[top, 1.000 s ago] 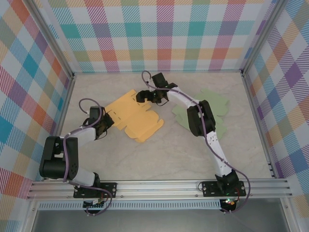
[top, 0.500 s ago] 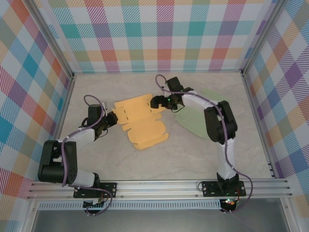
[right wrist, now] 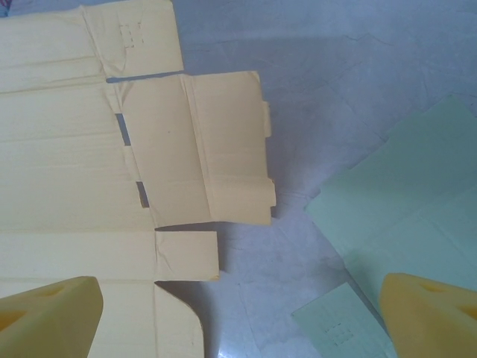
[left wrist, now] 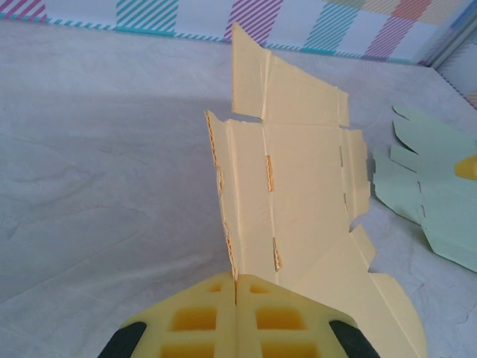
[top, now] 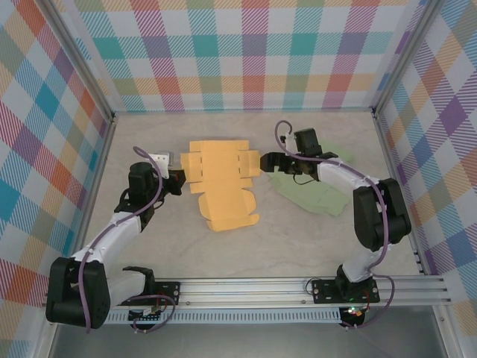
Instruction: Fold the paper box
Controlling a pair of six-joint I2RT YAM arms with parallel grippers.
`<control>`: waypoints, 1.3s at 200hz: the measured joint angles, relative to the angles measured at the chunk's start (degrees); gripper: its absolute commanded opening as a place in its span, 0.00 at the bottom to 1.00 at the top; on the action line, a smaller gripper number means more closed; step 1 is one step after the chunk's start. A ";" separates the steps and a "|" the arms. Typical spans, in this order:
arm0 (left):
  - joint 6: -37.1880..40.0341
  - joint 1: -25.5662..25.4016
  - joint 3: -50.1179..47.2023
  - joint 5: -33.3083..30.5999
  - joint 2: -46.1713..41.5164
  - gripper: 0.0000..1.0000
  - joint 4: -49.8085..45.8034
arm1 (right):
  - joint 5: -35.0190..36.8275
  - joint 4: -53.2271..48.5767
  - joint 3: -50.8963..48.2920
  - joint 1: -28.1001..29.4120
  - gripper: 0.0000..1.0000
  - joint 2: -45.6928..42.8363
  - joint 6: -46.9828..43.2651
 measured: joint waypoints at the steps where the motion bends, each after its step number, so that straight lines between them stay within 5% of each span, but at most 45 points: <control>1: 0.04 0.00 -0.02 0.02 -0.04 0.00 0.04 | -0.13 0.13 -0.04 -0.02 0.95 0.02 -0.04; 115: 2.64 -0.24 -2.01 2.14 -2.43 0.00 1.53 | -13.31 15.52 7.39 -1.05 0.96 18.80 -2.69; 187: 2.80 -0.28 -2.01 1.92 -2.40 0.00 1.57 | -22.05 23.91 7.82 -1.09 0.89 21.77 1.42; 231: 2.80 -0.28 -2.10 1.01 -2.43 0.00 1.97 | -25.51 27.45 7.82 -1.09 0.72 22.77 3.65; 260: 2.80 -0.28 -2.49 0.24 -2.43 0.00 2.29 | -26.91 29.14 7.50 -1.09 0.47 22.62 4.17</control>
